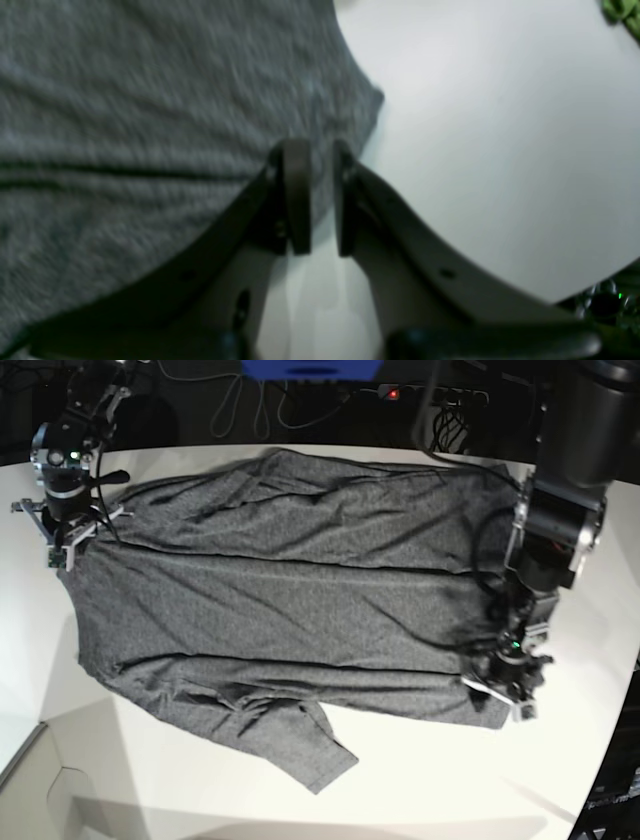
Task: Layout the t-shirt on the table in an organized manner, then fold the t-shirt properly
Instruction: 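Drag the shirt corners with both grippers away from each other, then release the shirt and move the left gripper to the shoulder corner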
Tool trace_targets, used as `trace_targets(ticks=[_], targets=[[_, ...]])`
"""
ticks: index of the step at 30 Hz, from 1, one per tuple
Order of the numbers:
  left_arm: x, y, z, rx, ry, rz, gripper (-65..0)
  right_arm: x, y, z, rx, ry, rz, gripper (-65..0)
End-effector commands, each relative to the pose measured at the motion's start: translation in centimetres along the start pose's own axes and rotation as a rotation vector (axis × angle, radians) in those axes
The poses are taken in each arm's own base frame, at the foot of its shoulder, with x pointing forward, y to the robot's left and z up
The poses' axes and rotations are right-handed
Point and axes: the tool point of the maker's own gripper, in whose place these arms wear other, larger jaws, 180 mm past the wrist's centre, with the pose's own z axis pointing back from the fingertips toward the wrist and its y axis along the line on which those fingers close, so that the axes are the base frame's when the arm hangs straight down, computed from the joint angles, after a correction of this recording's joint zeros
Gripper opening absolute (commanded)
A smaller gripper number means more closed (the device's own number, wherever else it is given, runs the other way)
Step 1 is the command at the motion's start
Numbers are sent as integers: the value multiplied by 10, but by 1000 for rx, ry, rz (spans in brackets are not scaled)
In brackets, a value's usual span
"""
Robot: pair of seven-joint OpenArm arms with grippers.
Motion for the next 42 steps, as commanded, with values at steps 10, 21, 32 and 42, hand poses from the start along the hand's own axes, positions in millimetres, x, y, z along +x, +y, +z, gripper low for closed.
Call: trace_targets(ticks=[10, 21, 32, 42], targets=[[107, -9, -7, -46, -221, 18, -280, 9, 2, 5, 37, -37, 45, -585], [63, -13, 79, -204, -120, 205, -281, -2, 5, 9, 49, -12, 54, -581], [-32, 12, 120, -159, 85, 216, -280, 13, 61, 8, 183, -51, 93, -581], [-54, 33, 65, -37, 193, 281, -279, 3, 74, 11, 220, -33, 117, -581]])
